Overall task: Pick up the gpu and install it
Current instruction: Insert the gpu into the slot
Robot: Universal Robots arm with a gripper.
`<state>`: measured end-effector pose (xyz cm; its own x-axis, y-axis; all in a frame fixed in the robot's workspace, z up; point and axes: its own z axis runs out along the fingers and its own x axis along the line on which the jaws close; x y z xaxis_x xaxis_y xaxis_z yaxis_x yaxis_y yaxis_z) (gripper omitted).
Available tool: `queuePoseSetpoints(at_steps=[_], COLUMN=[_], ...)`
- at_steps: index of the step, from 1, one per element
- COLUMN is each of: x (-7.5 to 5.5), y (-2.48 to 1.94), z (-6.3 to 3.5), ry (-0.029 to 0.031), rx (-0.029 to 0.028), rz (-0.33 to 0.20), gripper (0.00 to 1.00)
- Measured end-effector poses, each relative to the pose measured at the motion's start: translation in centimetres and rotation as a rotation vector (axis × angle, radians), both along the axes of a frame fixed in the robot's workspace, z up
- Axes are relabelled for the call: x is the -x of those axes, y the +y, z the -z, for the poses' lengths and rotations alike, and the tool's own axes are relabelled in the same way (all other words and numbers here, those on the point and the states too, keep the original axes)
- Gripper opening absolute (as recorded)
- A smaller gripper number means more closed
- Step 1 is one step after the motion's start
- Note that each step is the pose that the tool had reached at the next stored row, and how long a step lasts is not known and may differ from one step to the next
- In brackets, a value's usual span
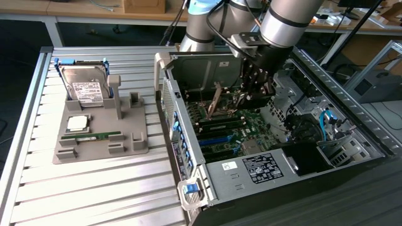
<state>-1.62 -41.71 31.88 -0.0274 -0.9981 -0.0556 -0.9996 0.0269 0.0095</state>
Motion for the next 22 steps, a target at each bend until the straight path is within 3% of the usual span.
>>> queuePoseSetpoints(at_steps=[22], x=[0.68], y=[-0.17], z=[0.23], ry=[-0.0001], rx=[0.0], rz=[0.0], gripper=[0.27])
